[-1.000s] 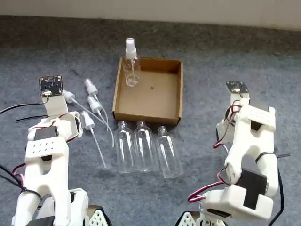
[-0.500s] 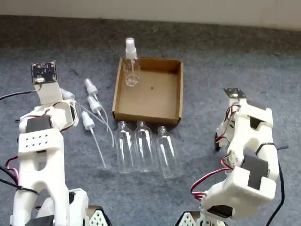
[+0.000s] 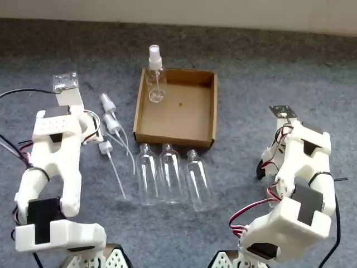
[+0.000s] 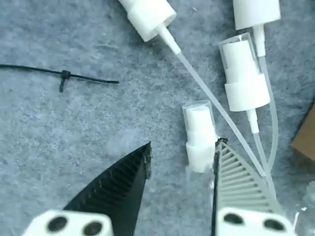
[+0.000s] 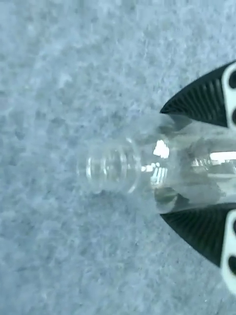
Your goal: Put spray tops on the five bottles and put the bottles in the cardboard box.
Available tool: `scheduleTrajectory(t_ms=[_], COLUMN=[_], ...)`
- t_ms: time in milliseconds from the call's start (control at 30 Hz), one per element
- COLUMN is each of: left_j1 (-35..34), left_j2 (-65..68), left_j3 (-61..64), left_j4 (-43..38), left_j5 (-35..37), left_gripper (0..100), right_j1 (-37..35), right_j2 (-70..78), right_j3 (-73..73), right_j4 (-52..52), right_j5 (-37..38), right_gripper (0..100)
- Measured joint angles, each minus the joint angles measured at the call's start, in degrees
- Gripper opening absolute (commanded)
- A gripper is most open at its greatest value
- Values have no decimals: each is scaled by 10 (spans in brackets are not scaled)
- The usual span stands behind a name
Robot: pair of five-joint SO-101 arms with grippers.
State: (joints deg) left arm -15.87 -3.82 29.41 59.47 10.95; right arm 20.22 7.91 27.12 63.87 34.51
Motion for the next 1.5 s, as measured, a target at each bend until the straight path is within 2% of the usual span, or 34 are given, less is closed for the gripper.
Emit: scheduleTrajectory(t_ms=[167,400,600,867,1000,1233,1500], left_j1=[41,42,43,47,42,43,30], left_j2=[40,102,163,161,107,-47,-215], left_j3=[-24,-48,-82,-89,-89,-89,-89], left_j4=[1,1,-11,-6,27,86,123], left_j5=[27,43,45,45,44,44,10], left_gripper=[200,199,58,18,18,20,18], right_j1=[0,0,0,0,4,1,-69], right_j2=[0,0,0,0,-40,-230,-421], right_j3=[0,0,0,0,2,16,55], right_j4=[0,0,0,0,0,43,85], right_j5=[0,3,3,3,3,-6,-35], right_gripper=[4,4,4,4,4,4,4])
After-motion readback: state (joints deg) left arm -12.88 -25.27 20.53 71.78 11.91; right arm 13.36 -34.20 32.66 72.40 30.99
